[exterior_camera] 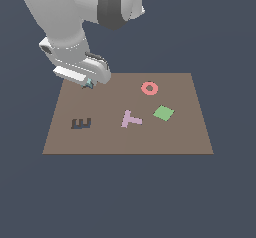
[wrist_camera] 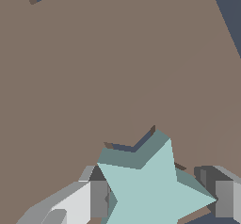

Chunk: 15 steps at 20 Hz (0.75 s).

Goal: Insert a designated object into the corresponding slot on a board.

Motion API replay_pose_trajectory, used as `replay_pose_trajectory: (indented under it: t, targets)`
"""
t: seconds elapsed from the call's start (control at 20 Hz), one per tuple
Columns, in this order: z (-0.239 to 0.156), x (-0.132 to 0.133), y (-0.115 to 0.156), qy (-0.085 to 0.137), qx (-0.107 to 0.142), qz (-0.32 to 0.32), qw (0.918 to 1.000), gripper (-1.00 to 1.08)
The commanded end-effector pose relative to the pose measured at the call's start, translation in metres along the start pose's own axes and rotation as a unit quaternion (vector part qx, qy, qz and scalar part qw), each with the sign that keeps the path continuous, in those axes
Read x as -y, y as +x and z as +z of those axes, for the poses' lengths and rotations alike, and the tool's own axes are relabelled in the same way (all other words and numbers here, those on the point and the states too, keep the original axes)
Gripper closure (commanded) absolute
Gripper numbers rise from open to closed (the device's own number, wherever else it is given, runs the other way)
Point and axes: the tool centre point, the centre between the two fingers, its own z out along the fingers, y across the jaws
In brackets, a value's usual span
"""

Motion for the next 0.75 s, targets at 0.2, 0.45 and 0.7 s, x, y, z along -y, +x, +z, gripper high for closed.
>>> replay_pose_trajectory:
  t: [0.2, 0.45, 0.7]
  targets:
    - [0.0093, 0.0, -0.0004, 0.0, 0.0, 0.002, 1.0, 1.08]
    - [0.0093, 0.0, -0.0004, 0.0, 0.0, 0.002, 1.0, -0.92]
    - [0.0093, 0.0, -0.0004, 0.0, 0.0, 0.002, 1.0, -0.92]
